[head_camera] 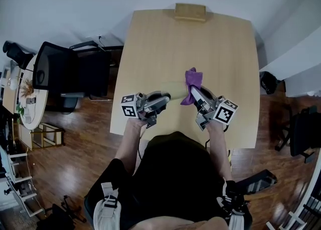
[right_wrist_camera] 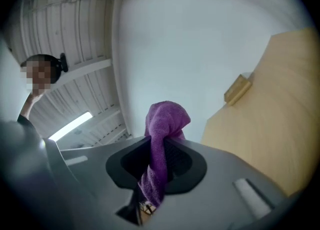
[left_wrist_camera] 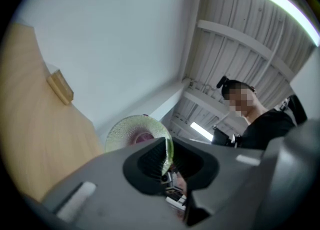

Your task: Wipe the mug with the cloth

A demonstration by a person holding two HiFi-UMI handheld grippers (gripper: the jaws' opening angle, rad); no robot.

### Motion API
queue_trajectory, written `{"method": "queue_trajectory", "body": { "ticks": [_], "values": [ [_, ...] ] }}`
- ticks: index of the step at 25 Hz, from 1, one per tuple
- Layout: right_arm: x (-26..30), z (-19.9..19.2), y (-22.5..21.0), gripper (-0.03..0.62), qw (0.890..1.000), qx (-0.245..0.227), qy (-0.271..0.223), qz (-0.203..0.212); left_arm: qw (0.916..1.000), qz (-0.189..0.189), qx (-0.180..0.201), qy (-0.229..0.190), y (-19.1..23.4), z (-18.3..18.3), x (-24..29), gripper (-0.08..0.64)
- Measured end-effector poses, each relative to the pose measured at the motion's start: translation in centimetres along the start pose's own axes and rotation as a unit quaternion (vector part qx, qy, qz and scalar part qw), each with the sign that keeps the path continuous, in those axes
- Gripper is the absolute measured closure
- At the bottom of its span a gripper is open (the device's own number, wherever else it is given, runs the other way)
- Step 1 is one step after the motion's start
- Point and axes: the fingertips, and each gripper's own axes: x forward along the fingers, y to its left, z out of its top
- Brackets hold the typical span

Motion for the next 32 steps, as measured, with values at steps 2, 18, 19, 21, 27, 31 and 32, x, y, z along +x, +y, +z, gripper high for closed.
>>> {"method": "queue_trajectory", "body": {
  "ticks": [2, 18, 19, 21, 27, 31, 32],
  "values": [
    [-0.3, -1.0, -2.0, 0.532, 0.999, 0.004, 0.018, -0.041, 0.9999, 0.012, -0.004, 0.000, 0.5, -0.2, -0.6, 0.511],
    [0.5, 1.3, 2.1, 0.532, 0.999, -0.029, -0.002, 0.015, 0.9994, 0.018, -0.017, -0.024, 2.0, 0.4, -0.4, 0.515],
    [0.6, 1.1, 1.8, 0.533, 1.000, -0.026, -0.002, 0.012, 0.9995, 0.013, -0.016, -0.024, 1.7, 0.4, -0.3, 0.514],
    [0.7, 0.5, 1.0, 0.532, 1.000, -0.017, 0.005, 0.009, 0.9996, 0.009, -0.010, -0.024, 1.3, 0.4, -0.6, 0.514],
    [-1.4, -1.5, -3.5, 0.532, 0.997, -0.008, 0.030, -0.072, 0.9993, 0.010, -0.021, -0.029, 1.6, -0.1, -1.0, 0.518],
    [-2.4, 0.0, -3.4, 0.532, 0.997, 0.005, 0.001, -0.075, 0.9993, 0.014, -0.019, -0.030, 1.3, 0.2, -1.2, 0.518],
    [-2.4, 0.8, -2.7, 0.532, 0.998, 0.005, -0.011, -0.062, 0.9993, 0.015, -0.018, -0.030, 1.3, 0.2, -1.2, 0.518]
  ]
}}
